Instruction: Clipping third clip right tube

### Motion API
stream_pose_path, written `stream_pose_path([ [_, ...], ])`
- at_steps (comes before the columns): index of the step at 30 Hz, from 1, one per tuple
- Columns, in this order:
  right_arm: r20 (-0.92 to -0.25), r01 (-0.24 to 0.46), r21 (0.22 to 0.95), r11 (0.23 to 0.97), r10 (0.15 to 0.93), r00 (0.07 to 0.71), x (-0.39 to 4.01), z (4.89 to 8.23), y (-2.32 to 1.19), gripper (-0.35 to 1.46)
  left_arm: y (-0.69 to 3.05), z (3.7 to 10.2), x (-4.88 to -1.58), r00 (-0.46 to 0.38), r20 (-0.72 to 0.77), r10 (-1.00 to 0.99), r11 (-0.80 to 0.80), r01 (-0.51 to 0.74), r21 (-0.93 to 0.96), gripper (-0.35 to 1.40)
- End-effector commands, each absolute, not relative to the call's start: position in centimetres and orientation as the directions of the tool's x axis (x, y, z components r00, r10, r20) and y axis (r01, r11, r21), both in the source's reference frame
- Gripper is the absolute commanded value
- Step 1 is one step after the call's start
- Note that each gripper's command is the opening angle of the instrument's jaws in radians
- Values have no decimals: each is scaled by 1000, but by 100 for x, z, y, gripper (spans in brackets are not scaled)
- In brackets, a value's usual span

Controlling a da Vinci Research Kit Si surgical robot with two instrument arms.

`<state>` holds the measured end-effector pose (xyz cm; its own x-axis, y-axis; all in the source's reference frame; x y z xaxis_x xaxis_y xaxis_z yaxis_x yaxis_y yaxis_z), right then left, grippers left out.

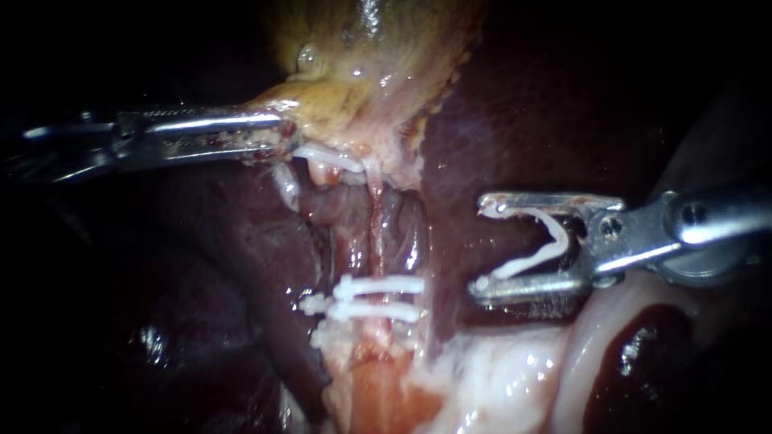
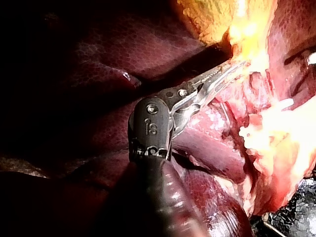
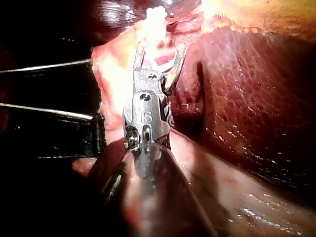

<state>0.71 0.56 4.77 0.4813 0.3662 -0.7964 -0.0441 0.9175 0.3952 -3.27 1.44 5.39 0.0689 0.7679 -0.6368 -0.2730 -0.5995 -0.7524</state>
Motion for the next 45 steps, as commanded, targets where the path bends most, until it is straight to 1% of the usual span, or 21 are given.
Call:
stream_pose_path([
  [1, -796, -44, 395, 918, 366, 481, 71, 477, 56, 48, 145, 538, -326, 69, -636, 768, -600, -270, -753, -35],
  [3, -796, -44, 395, 918, 366, 481, 70, 477, 56, 48, 148, 534, -320, 68, -633, 771, -598, -266, -756, -35],
  [8, -796, -45, 395, 918, 366, 481, 71, 477, 56, 48, 174, 505, -285, 81, -630, 773, -590, -274, -759, -35],
  [12, -797, -22, 407, 913, 367, 479, 73, 479, 57, 49, 188, 485, -261, 103, -644, 758, -597, -289, -749, -35],
  [14, -797, -15, 411, 911, 368, 478, 74, 480, 58, 49, 189, 482, -256, 107, -643, 758, -595, -291, -749, -35],
  [18, -797, -1, 421, 907, 371, 477, 83, 482, 60, 49, 186, 481, -256, 107, -644, 757, -595, -294, -748, -35],
  [23, -794, 2, 430, 903, 377, 476, 112, 488, 66, 49, 182, 481, -260, 108, -646, 756, -596, -297, -746, -35],
  [28, -764, -47, 480, 876, 444, 468, 143, 503, 78, 49, 181, 479, -261, 108, -646, 755, -595, -302, -745, -35],
  [33, -732, -100, 540, 835, 526, 433, 170, 521, 92, 49, 179, 480, -263, 108, -647, 755, -596, -301, -745, -35],
  [35, -723, -109, 560, 821, 549, 419, 179, 528, 96, 49, 179, 480, -263, 108, -647, 754, -596, -301, -745, -35],
  [40, -707, -99, 612, 785, 598, 377, 197, 538, 103, 49, 180, 481, -265, 108, -647, 755, -596, -299, -745, -35],
  [45, -704, -79, 639, 765, 623, 342, 213, 542, 107, 50, 180, 481, -267, 108, -648, 754, -596, -300, -745, -35],
])
